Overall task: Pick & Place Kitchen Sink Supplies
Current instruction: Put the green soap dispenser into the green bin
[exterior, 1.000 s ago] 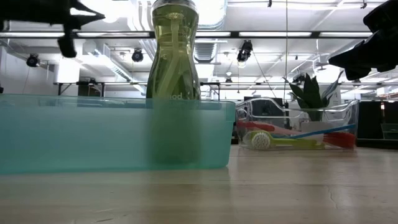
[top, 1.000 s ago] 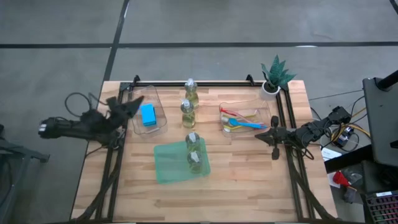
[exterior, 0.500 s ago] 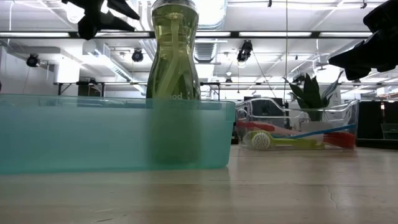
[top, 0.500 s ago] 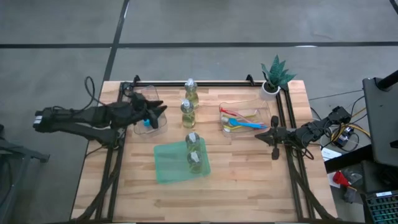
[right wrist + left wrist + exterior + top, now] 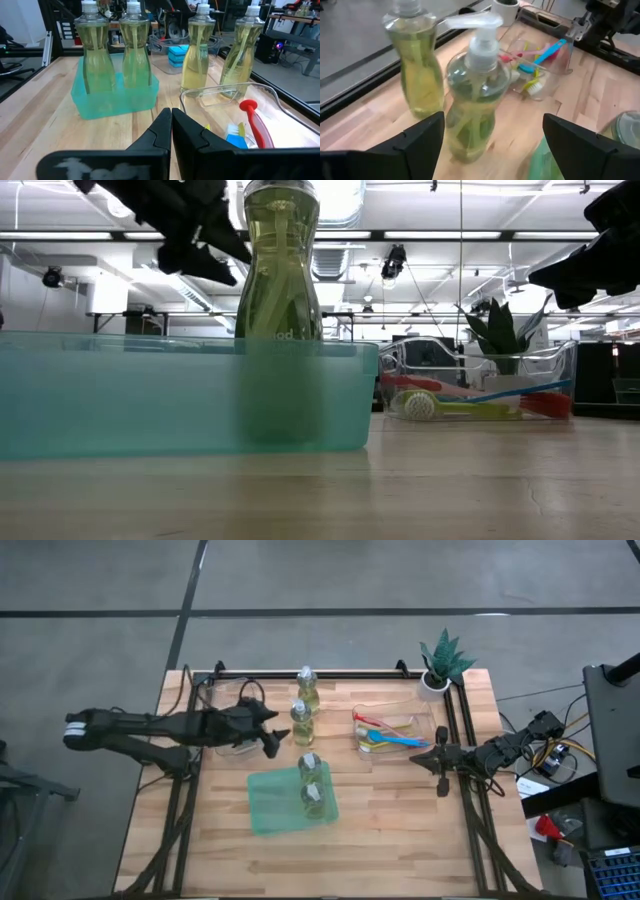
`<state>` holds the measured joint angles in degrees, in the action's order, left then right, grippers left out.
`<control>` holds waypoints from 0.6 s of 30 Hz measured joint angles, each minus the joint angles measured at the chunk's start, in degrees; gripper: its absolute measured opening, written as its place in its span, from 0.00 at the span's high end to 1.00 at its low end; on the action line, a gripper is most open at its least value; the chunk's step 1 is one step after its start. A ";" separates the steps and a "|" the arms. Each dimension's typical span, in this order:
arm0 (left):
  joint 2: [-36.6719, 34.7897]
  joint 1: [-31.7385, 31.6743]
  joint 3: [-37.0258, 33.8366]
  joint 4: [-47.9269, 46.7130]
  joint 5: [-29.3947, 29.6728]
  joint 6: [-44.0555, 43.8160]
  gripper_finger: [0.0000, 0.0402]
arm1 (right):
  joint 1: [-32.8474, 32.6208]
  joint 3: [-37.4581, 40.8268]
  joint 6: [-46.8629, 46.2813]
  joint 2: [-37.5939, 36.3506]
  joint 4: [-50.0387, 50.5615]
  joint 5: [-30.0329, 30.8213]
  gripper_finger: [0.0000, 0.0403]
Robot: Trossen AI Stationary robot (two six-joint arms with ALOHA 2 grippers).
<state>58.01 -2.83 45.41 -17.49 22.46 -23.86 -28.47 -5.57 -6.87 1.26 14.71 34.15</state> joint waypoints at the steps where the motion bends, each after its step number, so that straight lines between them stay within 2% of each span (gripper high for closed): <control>1: 0.88 -0.01 0.00 1.21 -0.10 0.54 0.18 | 0.02 -0.01 0.00 0.00 0.00 0.00 0.98; 11: 9.94 -1.70 -0.55 4.92 0.59 2.90 0.19 | 0.02 -0.01 0.00 0.00 -0.01 -0.02 0.98; 18: 14.84 -3.15 -0.52 14.51 0.43 3.94 0.18 | 0.00 -0.01 0.00 0.00 -0.01 -0.02 0.98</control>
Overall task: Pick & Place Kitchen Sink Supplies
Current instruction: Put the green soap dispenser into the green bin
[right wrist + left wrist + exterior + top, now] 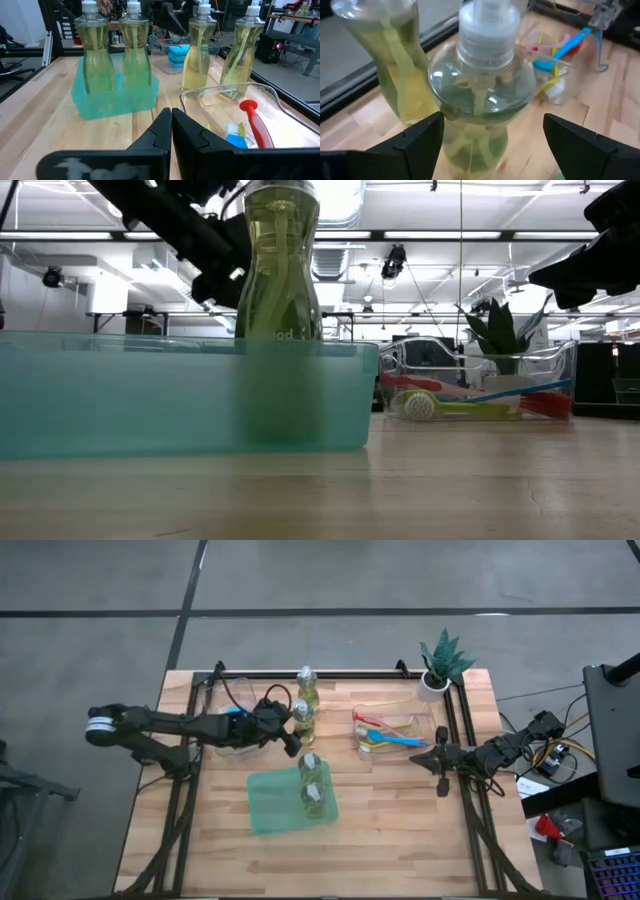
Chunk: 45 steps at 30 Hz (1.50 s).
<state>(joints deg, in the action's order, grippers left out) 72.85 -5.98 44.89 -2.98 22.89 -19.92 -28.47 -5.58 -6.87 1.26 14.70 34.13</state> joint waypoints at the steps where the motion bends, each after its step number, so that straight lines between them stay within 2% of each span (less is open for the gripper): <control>1: 0.72 -0.20 0.08 0.22 -0.05 -0.02 0.18 | 0.01 0.00 0.00 0.00 0.00 0.00 0.98; 10: 4.03 -0.72 0.08 5.48 4.59 -1.98 0.18 | 0.00 0.00 0.00 0.02 0.01 0.00 0.98; 13: 4.66 -1.00 0.08 7.29 5.16 0.79 0.18 | 0.02 0.00 0.00 0.02 0.00 0.00 0.98; 20: 6.21 -1.46 0.13 9.35 5.19 -0.26 0.19 | 0.02 0.00 0.00 0.02 0.00 0.00 0.98; 32: 6.17 -2.20 0.19 10.20 5.10 -1.20 0.44 | 0.02 0.02 -0.02 0.02 0.00 0.00 0.98; 40: 3.65 -2.20 0.32 8.38 4.62 -1.33 0.42 | 0.02 0.00 0.00 0.02 0.02 0.00 0.98; 45: -0.66 -2.20 0.41 5.10 4.68 -1.39 0.42 | 0.02 0.00 0.00 0.02 0.01 0.00 0.98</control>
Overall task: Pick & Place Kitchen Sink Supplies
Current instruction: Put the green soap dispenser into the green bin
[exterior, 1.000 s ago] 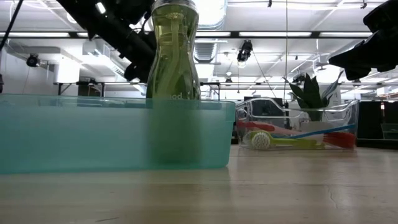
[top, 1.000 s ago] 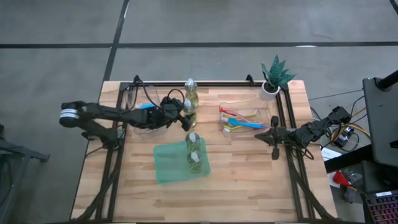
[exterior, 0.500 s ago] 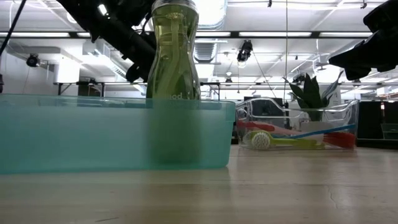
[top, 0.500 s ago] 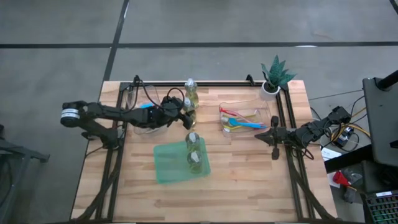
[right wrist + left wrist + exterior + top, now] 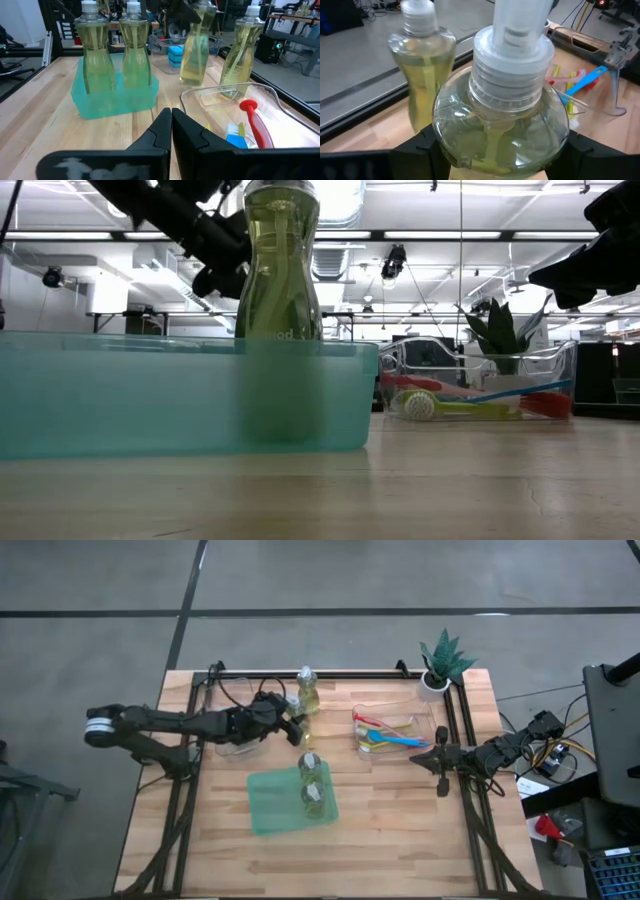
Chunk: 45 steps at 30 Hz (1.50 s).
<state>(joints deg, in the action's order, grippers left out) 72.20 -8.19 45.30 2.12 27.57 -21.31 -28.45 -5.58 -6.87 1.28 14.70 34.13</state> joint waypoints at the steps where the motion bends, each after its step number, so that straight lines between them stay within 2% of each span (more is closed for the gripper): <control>1: -0.93 0.00 0.00 -0.84 0.00 0.05 0.42 | -0.02 0.01 0.00 0.00 -0.01 0.02 0.98; 5: -5.83 0.15 0.00 -5.98 -1.06 -0.03 0.42 | -0.01 0.00 0.00 0.00 -0.01 0.02 0.98; 10: -13.35 0.61 0.00 -12.82 -7.58 -2.08 0.42 | 0.00 0.00 0.00 0.00 0.01 0.02 0.98; 15: -19.97 1.31 0.00 -14.10 -13.84 -3.92 0.42 | -0.02 0.00 0.00 0.00 -0.01 0.02 0.98; 24: -25.72 7.34 0.09 -23.77 -20.35 -7.00 0.42 | -0.02 0.00 0.00 0.00 -0.01 0.02 0.98; 35: -23.72 22.38 -0.09 -22.84 -19.91 -9.65 0.42 | -0.02 0.00 0.00 0.00 -0.01 0.02 0.98; 45: -15.76 31.56 -0.09 -18.76 -9.92 -8.63 0.42 | -0.01 0.00 0.00 0.00 -0.01 0.02 0.98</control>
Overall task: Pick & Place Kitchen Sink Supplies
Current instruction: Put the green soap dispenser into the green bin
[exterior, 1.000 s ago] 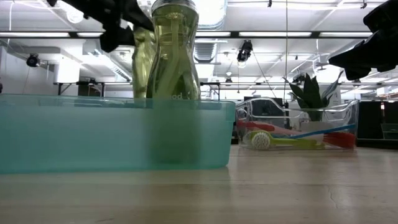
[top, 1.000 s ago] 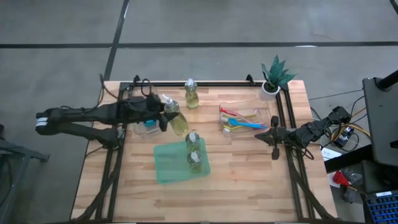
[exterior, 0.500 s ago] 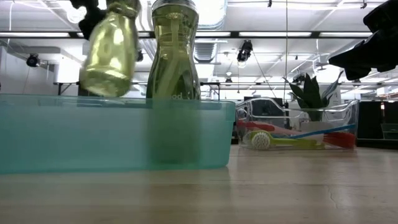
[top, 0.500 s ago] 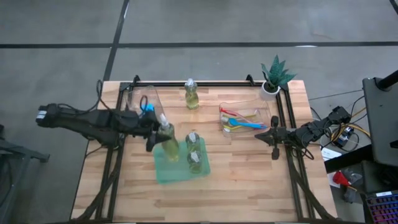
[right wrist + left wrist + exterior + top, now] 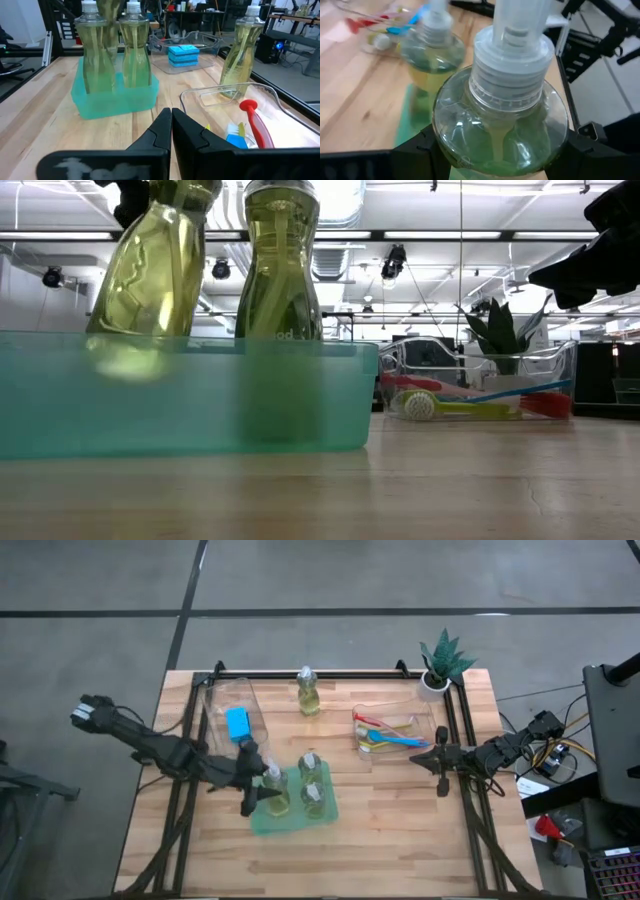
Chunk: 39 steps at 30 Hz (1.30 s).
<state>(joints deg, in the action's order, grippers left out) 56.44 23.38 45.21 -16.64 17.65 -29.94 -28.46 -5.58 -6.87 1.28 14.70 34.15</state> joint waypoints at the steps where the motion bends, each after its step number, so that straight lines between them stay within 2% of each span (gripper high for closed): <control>1: 1.22 0.49 0.00 1.10 0.02 0.33 0.42 | -0.01 0.01 -0.01 0.00 0.00 0.00 0.98; 5: 5.39 2.55 0.03 6.22 0.19 2.30 0.42 | -0.01 0.00 0.00 0.00 0.02 0.00 0.98; 14: 13.22 4.02 0.42 7.13 1.38 6.26 0.42 | 0.01 0.01 0.00 0.00 0.02 0.00 0.98; 25: 16.25 4.68 0.37 11.70 2.38 7.08 0.42 | -0.01 0.00 0.00 -0.02 0.01 0.00 0.98; 30: 16.23 5.24 0.15 11.28 2.14 5.16 0.37 | -0.01 0.00 0.00 -0.02 0.02 -0.02 0.98; 39: 15.71 5.44 -0.36 6.10 0.42 -1.02 0.20 | 0.00 0.00 0.00 -0.01 0.00 0.00 0.98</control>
<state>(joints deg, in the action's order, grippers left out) 72.15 28.82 44.85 -10.54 18.07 -30.96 -28.47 -5.58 -6.87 1.27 14.70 34.15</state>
